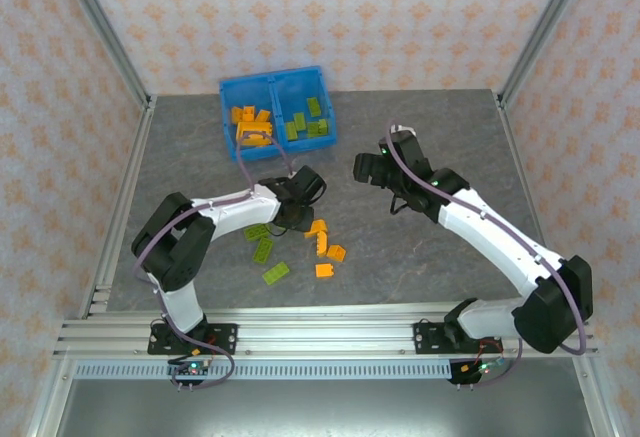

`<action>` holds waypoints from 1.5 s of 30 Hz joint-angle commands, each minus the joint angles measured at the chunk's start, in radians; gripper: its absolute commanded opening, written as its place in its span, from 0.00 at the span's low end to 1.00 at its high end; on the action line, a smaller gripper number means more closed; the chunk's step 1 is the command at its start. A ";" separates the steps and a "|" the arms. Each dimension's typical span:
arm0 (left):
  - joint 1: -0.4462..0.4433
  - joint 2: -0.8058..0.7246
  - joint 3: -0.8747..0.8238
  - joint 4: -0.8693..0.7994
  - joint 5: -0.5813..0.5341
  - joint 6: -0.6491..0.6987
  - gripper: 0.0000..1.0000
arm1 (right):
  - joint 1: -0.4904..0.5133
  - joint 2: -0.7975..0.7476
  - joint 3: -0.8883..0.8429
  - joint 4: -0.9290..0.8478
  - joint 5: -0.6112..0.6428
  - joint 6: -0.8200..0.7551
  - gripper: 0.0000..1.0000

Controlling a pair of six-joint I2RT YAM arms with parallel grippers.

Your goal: Sort the legos into containers by color

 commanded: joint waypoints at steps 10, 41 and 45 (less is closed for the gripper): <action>0.009 0.002 0.055 0.036 0.015 0.029 0.43 | 0.003 -0.028 -0.024 -0.027 0.035 0.019 0.92; 0.001 0.092 0.107 0.045 0.036 0.038 0.44 | 0.003 -0.032 -0.015 -0.042 0.038 0.018 0.92; 0.001 0.070 0.101 0.057 0.037 0.039 0.34 | 0.003 -0.032 -0.012 -0.042 0.038 0.016 0.92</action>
